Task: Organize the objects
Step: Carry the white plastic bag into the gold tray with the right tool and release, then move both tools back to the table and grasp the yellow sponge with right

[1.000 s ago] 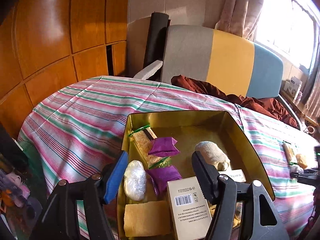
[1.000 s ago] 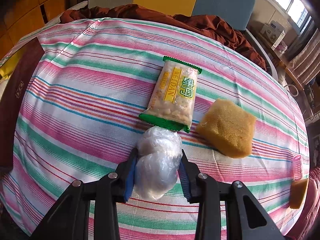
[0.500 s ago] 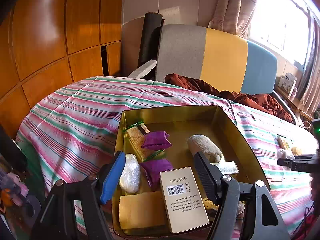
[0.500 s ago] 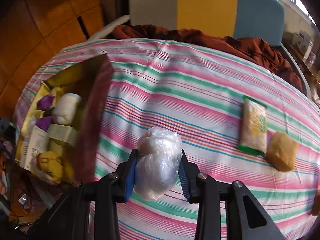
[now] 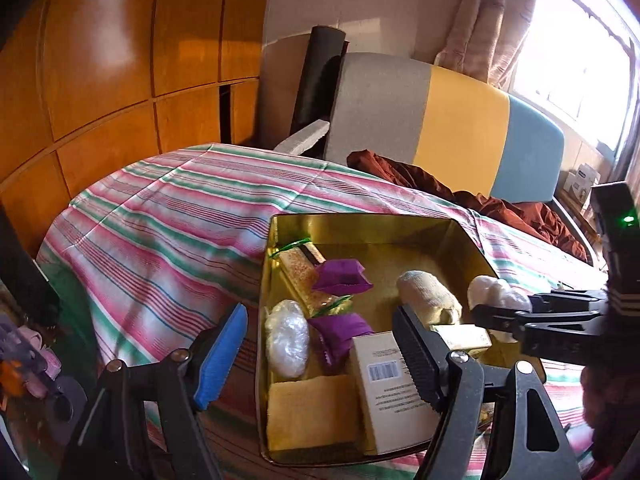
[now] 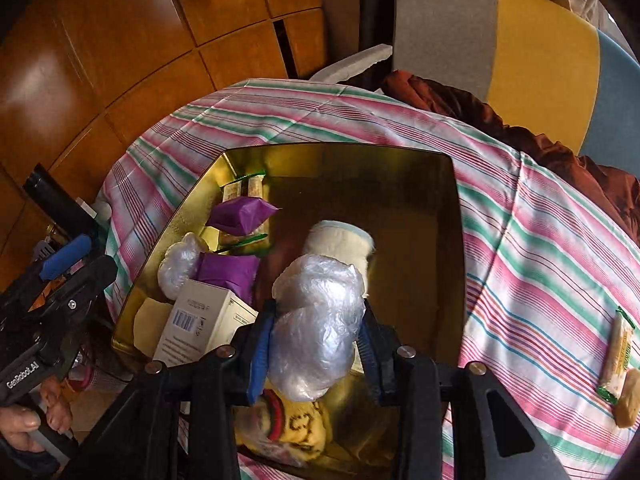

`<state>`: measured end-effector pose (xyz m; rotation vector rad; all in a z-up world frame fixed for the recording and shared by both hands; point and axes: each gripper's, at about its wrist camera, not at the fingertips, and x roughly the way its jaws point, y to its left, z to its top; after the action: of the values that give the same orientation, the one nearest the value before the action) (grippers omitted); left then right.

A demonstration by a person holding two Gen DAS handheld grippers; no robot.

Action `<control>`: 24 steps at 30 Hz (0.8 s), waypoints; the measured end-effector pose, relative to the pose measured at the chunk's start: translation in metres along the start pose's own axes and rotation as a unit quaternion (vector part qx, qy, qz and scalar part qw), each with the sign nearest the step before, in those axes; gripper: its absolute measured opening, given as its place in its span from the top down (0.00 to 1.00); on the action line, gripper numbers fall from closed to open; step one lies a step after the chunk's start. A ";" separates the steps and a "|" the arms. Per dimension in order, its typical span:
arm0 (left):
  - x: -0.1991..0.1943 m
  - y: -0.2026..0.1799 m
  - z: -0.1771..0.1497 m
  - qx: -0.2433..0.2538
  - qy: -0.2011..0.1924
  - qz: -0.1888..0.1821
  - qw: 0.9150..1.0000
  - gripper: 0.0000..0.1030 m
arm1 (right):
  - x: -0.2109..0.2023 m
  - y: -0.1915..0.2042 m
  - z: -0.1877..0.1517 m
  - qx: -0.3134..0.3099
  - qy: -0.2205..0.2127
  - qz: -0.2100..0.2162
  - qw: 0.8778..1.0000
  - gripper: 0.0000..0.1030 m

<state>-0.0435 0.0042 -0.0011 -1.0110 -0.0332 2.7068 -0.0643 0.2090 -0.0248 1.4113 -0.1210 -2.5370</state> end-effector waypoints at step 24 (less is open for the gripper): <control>-0.003 -0.001 -0.002 0.004 0.006 0.005 1.000 0.21 | -0.024 -0.010 -0.018 0.017 -0.042 -0.039 0.998 0.17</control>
<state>-0.0395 0.0041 -0.0005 -1.0276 -0.0153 2.7065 -0.0381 0.2253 -0.0166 1.3479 -0.1262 -2.6708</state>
